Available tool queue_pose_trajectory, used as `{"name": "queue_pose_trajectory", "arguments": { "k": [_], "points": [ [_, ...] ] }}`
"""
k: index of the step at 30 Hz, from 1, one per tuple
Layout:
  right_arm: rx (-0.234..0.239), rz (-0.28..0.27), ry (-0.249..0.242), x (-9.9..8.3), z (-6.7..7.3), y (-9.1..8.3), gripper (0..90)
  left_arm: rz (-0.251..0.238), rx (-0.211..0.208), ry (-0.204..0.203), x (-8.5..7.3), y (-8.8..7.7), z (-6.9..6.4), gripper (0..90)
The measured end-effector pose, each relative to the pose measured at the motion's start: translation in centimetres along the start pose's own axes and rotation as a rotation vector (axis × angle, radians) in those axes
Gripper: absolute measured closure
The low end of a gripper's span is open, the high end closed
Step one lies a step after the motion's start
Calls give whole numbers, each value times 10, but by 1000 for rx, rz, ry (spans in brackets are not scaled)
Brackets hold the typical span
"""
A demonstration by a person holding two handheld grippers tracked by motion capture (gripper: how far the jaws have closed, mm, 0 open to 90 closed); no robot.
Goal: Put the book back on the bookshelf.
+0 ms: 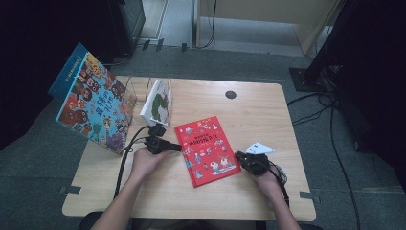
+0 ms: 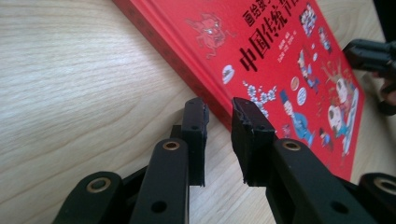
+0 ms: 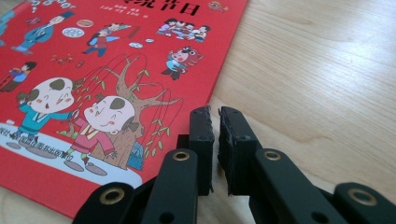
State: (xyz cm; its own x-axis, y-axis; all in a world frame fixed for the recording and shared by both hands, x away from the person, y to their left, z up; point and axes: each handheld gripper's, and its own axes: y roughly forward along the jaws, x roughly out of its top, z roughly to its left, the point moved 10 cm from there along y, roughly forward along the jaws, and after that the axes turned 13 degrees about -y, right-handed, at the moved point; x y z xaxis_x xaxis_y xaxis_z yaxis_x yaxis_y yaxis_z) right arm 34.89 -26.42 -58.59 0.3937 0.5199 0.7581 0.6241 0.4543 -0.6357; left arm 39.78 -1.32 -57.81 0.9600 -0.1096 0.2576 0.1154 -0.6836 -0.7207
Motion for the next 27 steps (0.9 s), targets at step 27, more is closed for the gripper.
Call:
{"name": "queue_pose_trajectory", "arguments": {
  "k": [27],
  "points": [
    [15, 11, 37, 1, 16, -3, 900, -137, 85, 33, 5, 7, -5, 771]
  ]
}}
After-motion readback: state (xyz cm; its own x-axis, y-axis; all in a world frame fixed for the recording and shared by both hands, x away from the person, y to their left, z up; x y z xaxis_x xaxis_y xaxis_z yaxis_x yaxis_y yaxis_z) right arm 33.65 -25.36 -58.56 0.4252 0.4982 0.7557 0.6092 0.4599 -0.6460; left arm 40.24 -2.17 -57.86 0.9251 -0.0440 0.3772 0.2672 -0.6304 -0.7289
